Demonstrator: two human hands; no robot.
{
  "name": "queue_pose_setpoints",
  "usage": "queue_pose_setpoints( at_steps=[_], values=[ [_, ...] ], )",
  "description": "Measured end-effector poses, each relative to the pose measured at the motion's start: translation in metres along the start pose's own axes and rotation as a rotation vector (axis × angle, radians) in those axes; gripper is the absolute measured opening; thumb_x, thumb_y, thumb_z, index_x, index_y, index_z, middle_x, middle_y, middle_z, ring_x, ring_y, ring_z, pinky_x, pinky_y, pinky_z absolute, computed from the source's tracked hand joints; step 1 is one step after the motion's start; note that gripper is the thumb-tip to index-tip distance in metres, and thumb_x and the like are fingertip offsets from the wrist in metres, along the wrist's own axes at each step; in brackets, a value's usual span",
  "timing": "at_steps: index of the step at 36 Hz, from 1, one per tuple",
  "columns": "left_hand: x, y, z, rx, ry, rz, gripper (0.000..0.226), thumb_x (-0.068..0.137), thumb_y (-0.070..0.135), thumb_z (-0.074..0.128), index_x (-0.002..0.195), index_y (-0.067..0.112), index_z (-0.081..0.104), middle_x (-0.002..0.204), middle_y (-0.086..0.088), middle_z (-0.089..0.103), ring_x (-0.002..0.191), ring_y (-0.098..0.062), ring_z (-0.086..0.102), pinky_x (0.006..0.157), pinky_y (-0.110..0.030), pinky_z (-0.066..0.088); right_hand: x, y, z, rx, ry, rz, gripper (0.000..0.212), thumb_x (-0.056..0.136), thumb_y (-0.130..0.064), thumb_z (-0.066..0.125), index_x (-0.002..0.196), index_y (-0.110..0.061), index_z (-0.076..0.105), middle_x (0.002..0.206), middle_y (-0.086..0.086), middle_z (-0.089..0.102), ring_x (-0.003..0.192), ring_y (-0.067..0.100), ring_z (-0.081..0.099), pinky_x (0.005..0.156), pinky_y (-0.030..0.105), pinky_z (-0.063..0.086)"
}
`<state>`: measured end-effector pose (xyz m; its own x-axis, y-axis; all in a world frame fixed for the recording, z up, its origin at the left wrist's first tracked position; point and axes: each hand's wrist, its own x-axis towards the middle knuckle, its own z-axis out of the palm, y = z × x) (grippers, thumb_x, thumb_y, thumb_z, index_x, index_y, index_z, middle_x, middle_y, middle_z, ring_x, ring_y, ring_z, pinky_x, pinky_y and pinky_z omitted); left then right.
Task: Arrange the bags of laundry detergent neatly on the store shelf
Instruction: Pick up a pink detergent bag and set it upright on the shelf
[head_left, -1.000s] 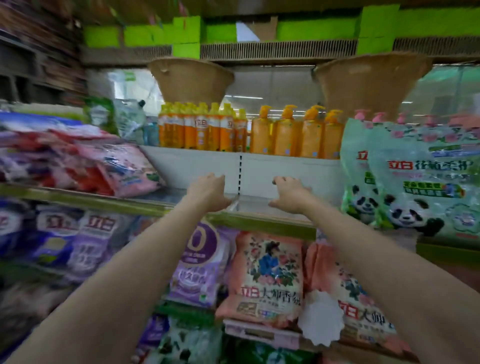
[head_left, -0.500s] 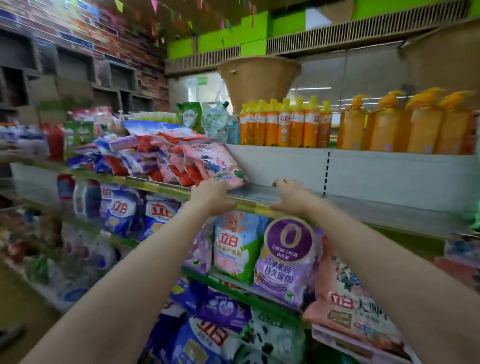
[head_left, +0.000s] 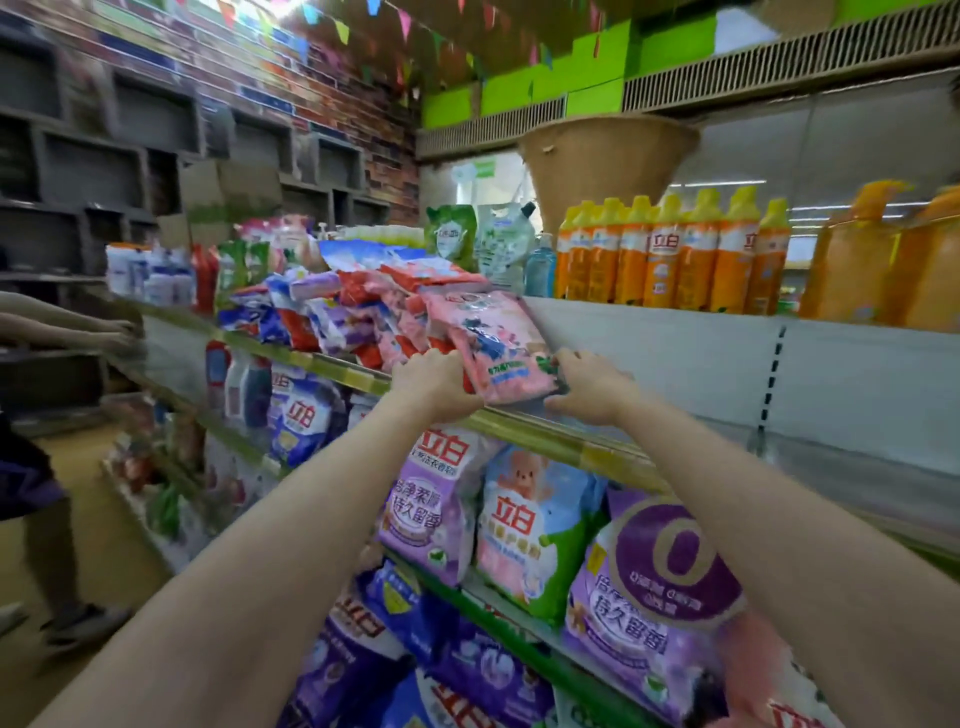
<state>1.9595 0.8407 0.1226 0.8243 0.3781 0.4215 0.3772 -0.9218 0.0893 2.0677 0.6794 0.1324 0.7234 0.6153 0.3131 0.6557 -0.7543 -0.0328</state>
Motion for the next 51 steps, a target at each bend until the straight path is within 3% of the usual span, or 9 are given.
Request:
queue_pose_setpoints(
  at_steps=[7,13,19,24,27,33,38,47,51],
  values=[
    [0.061,0.013,0.016,-0.127,-0.006,-0.048,0.051,0.080,0.047,0.061,0.115,0.011,0.052,0.117,-0.012,0.059,0.106,-0.030,0.057,0.088,-0.039,0.050,0.059,0.022,0.002,0.020,0.041,-0.026,0.072,0.084,-0.041,0.062,0.144,-0.018,0.031,0.143,0.012,0.038,0.131,0.033,0.037,0.106,0.049,0.036],
    [0.106,0.029,0.046,-0.246,-0.026,-0.129,0.052,0.083,0.040,0.063,0.118,0.004,0.050,0.116,-0.015,0.060,0.101,-0.030,0.058,0.072,-0.032,0.043,0.095,0.051,0.012,0.029,0.020,-0.018,0.068,0.083,-0.041,0.062,0.140,-0.015,0.034,0.143,0.011,0.039,0.132,0.031,0.037,0.107,0.048,0.036],
    [0.137,0.035,0.077,-0.365,0.013,-0.283,0.072,0.085,0.051,0.056,0.125,-0.008,0.043,0.112,-0.017,0.062,0.100,-0.034,0.062,0.073,-0.034,0.048,0.127,0.075,0.023,0.078,0.010,0.007,0.070,0.081,-0.043,0.063,0.139,-0.014,0.035,0.143,0.011,0.039,0.131,0.031,0.038,0.106,0.045,0.037],
    [0.158,0.036,0.091,-0.644,0.068,-0.483,0.108,0.082,0.057,0.061,0.141,-0.015,0.007,0.130,-0.021,0.053,0.118,-0.035,0.054,0.095,-0.040,0.048,0.144,0.082,0.035,0.164,-0.016,0.022,0.071,0.087,-0.035,0.061,0.144,-0.006,0.028,0.147,0.016,0.035,0.133,0.031,0.036,0.108,0.037,0.034],
    [0.174,0.030,0.105,-0.876,0.033,-0.605,0.111,0.071,0.063,0.068,0.141,-0.010,0.022,0.135,-0.019,0.049,0.121,-0.034,0.052,0.099,-0.041,0.047,0.148,0.088,0.041,0.179,-0.023,0.031,0.070,0.091,-0.036,0.057,0.145,-0.003,0.026,0.149,0.017,0.032,0.136,0.031,0.034,0.109,0.036,0.032],
    [0.188,0.035,0.118,-1.224,0.168,-0.730,0.090,0.063,0.046,0.083,0.131,0.000,0.045,0.125,-0.015,0.059,0.112,-0.032,0.058,0.096,-0.043,0.050,0.146,0.104,0.040,0.194,-0.052,0.087,0.067,0.095,-0.037,0.051,0.147,-0.004,0.025,0.153,0.015,0.028,0.138,0.030,0.032,0.110,0.034,0.029],
    [0.187,0.039,0.121,-1.382,0.214,-0.754,0.072,0.061,0.034,0.086,0.117,0.004,0.052,0.112,-0.009,0.063,0.091,-0.028,0.064,0.079,-0.036,0.056,0.139,0.107,0.034,0.170,-0.072,0.141,0.061,0.098,-0.038,0.044,0.145,-0.002,0.030,0.151,0.017,0.033,0.138,0.029,0.034,0.109,0.031,0.029],
    [0.176,0.037,0.118,-1.426,0.212,-0.737,0.055,0.065,0.034,0.082,0.103,0.003,0.057,0.101,-0.011,0.064,0.090,-0.028,0.063,0.086,-0.041,0.055,0.126,0.107,0.027,0.231,-0.115,0.274,0.067,0.099,-0.052,0.031,0.139,0.000,0.041,0.148,0.018,0.038,0.136,0.029,0.038,0.107,0.031,0.030],
    [0.166,0.041,0.101,-1.604,0.169,-0.715,0.033,0.063,0.022,0.083,0.068,0.008,0.054,0.085,-0.010,0.067,0.084,-0.028,0.068,0.081,-0.045,0.058,0.122,0.105,0.029,0.348,-0.152,0.348,0.075,0.096,-0.059,0.026,0.143,-0.002,0.036,0.150,0.016,0.035,0.134,0.031,0.039,0.107,0.036,0.034]
  ],
)
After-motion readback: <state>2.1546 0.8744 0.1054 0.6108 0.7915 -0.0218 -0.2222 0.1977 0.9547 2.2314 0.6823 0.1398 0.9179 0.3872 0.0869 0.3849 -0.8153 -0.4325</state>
